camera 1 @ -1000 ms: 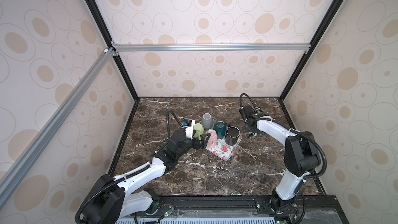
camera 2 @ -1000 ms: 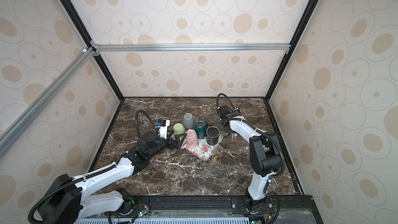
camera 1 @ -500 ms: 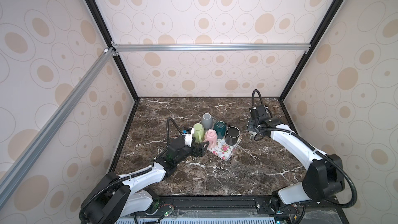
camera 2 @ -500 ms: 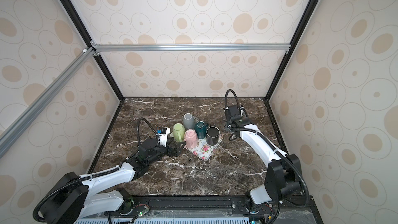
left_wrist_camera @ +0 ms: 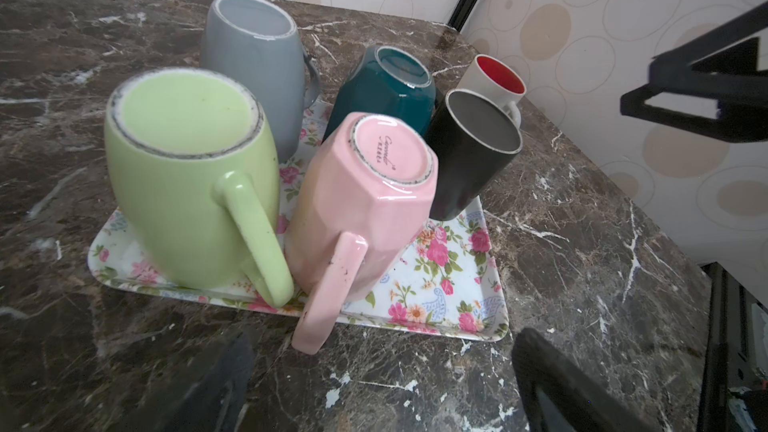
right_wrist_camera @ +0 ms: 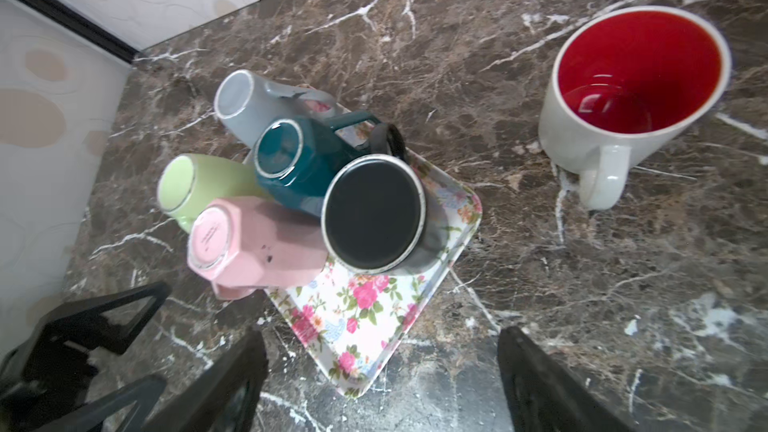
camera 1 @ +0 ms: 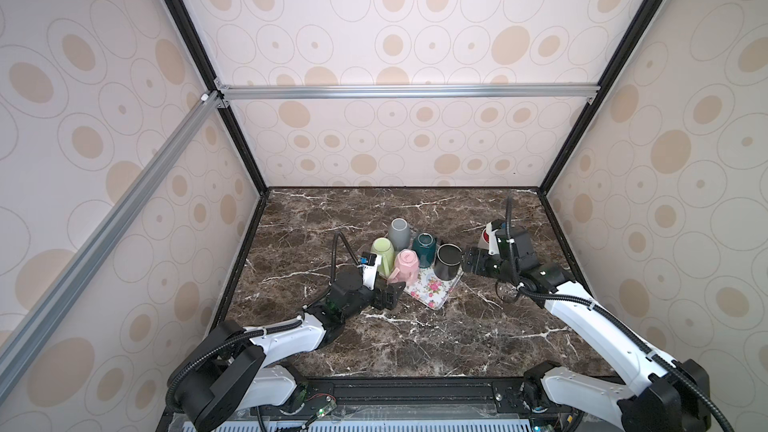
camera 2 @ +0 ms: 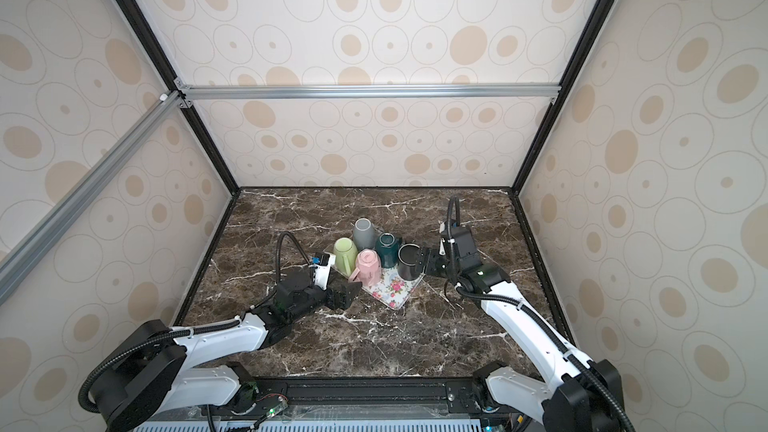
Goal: Turn the mug right side up
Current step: 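Open the right gripper and draw it back from the white mug, then move the left gripper over the upside-down pink mug while the right gripper waits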
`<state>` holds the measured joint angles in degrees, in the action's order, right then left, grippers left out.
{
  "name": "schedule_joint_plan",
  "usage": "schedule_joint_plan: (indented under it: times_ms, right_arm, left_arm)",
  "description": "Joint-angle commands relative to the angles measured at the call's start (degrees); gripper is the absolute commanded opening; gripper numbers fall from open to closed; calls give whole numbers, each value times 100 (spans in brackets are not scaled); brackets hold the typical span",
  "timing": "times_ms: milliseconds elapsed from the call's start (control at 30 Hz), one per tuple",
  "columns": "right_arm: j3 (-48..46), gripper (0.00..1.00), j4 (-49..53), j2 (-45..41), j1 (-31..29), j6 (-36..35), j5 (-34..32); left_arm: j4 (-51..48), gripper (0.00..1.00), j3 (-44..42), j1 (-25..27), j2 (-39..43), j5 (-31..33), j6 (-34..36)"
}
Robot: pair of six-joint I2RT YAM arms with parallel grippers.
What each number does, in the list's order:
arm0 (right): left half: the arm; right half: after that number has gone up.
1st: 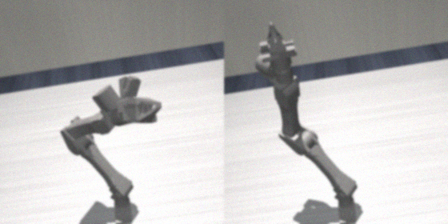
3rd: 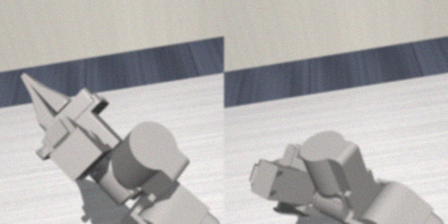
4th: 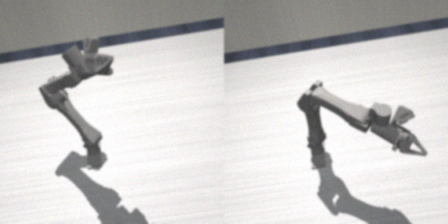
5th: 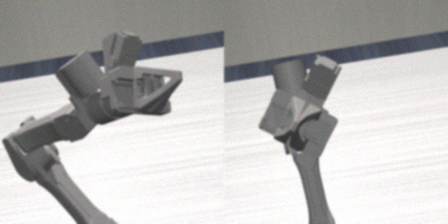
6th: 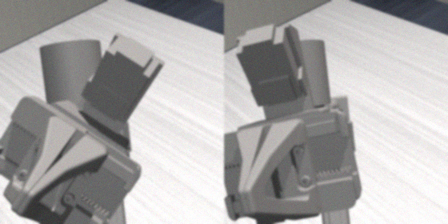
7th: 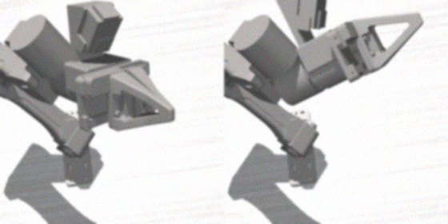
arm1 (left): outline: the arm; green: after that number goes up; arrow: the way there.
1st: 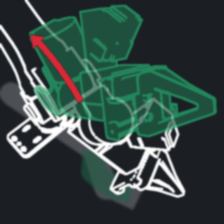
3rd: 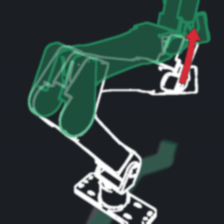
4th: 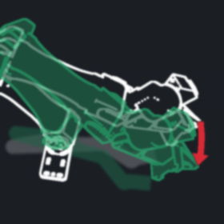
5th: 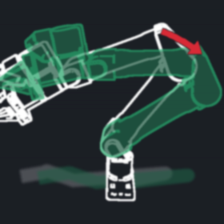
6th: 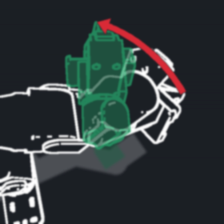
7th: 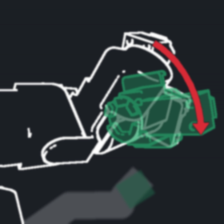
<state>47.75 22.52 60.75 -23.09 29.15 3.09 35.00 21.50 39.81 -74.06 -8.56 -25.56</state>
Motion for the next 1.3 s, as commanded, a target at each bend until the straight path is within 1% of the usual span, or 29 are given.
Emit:
schedule_joint_plan:
  times_ms: [0,100,200,267,333,433,567,833,933,1100,1267]
  right_arm:
    - [-276,90,-301,-412,-38,-127,463]
    - [-480,90,-331,-711,-38,-249,509]
    - [-794,90,-702,-1037,-45,-215,750]
    - [-1019,90,-980,-1256,-38,-121,918]
    - [-1149,90,-1091,-1422,-41,-67,888]
    - [-1230,90,-1095,-1571,-38,-110,836]
    - [-1302,90,-1092,-1634,-44,-59,775]
    - [-1272,90,-980,-1648,-38,-204,794]
    - [-1241,90,-941,-1585,-40,-293,950]
    - [-1261,89,-905,-1553,-43,-302,1042]
    - [-1362,89,-774,-1773,-39,-225,912]
  left_arm:
    - [11,98,248,30,-80,93,191]
    - [58,98,278,27,-117,248,192]
    - [-387,98,556,32,-229,396,74]
    - [-593,98,719,34,-335,341,-71]
    - [-754,98,868,35,-450,311,-171]
    - [-1156,98,1121,30,-598,428,-177]
    - [-1524,98,1391,30,-734,628,-225]
    - [-2164,98,1986,27,-932,691,-134]
    - [-2153,98,2041,43,-997,597,-160]
    - [-2237,98,2000,77,-981,679,-230]
    - [-2351,98,1965,101,-959,775,-172]
